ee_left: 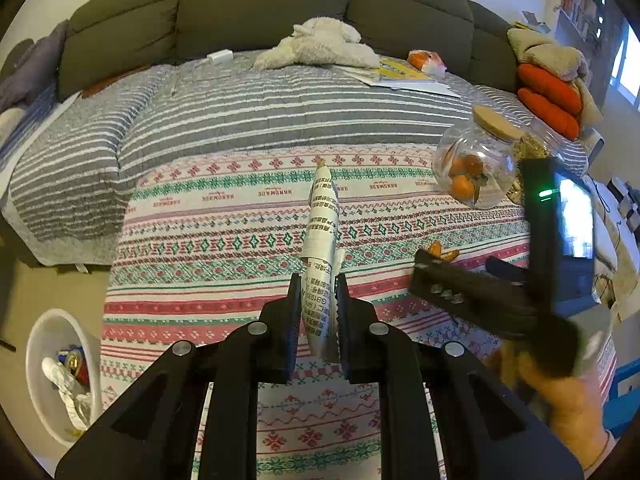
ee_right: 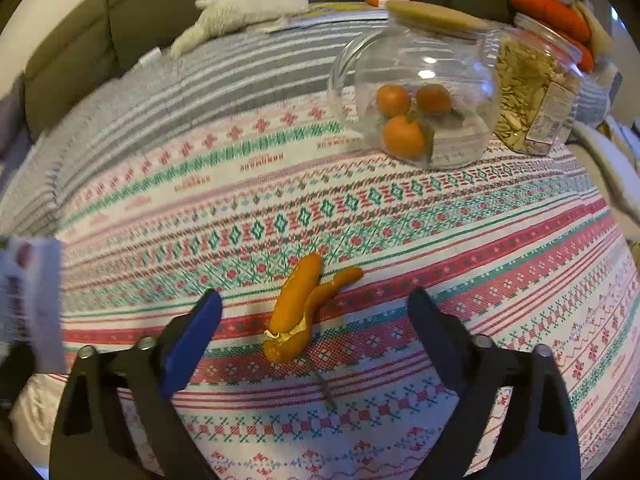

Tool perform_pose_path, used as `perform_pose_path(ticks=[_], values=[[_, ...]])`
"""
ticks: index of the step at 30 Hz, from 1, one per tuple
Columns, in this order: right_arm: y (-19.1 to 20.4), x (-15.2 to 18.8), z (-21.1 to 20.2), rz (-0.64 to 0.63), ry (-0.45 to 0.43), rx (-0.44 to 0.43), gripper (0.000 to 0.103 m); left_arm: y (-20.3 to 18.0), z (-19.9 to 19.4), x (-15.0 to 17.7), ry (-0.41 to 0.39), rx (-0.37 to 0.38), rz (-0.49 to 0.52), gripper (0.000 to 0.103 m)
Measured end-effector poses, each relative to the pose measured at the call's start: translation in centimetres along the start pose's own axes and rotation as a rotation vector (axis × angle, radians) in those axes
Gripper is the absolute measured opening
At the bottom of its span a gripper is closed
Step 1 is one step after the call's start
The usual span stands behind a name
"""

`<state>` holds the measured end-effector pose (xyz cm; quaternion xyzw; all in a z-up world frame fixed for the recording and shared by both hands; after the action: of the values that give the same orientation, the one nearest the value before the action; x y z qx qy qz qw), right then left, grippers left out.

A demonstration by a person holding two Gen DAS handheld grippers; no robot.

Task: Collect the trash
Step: 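Grasp the rolled paper with the left tool while the right tool grasps the orange snack, then lift the rolled paper and orange snack and carry them toward the wastebasket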

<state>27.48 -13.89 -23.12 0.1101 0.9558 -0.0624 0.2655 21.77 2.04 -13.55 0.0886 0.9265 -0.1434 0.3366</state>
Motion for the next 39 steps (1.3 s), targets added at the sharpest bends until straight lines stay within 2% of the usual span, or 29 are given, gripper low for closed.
perform_pose_path(ticks=[1, 2, 3, 4, 11, 18, 22, 29, 39], values=[[0.2, 0.3, 0.4, -0.011, 0.012, -0.001, 0.054, 0.1, 0.0, 0.0, -0.001, 0.001, 0.000, 0.016], [0.4, 0.6, 0.7, -0.015, 0.024, -0.010, 0.034, 0.2, 0.0, 0.1, 0.000, 0.003, -0.004, 0.016], [0.6, 0.9, 0.8, -0.011, 0.029, -0.031, 0.024, 0.5, -0.2, 0.2, 0.000, 0.003, -0.008, 0.015], [0.7, 1.0, 0.7, -0.015, 0.025, -0.039, 0.021, 0.7, -0.3, 0.2, 0.000, 0.003, -0.014, 0.015], [-0.4, -1.0, -3.2, 0.027, -0.066, -0.129, 0.019, 1.4, -1.5, -0.3, -0.044, 0.016, -0.063, 0.015], [-1.7, -3.9, -10.6, 0.074, -0.270, -0.196, 0.019, 0.6, -4.7, -2.3, -0.165, 0.052, -0.093, 0.015], [-2.1, -4.4, -13.6, 0.071, -0.365, -0.186, 0.019, 0.2, -6.5, -2.9, -0.228, 0.059, -0.097, 0.015], [-1.4, -3.6, -15.7, 0.029, -0.431, -0.178, 0.019, 0.7, -8.1, -3.2, -0.282, 0.055, -0.111, 0.015], [2.2, -2.4, -18.3, -0.018, -0.474, -0.224, 0.019, 2.4, -10.2, -2.8, -0.320, 0.016, -0.122, 0.015]])
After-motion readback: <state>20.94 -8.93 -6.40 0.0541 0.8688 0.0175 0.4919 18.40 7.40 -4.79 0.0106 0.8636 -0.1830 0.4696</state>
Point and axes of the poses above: each gripper's, at about its wrist camera, not at the fingertips, and z roughly the way its jaws point, y to its left, x to its underside, the point moved 9 cm from there along z, roughly the way its jaws point, and after that the axes turned 10 degrees about x, right-handed, at the moved point
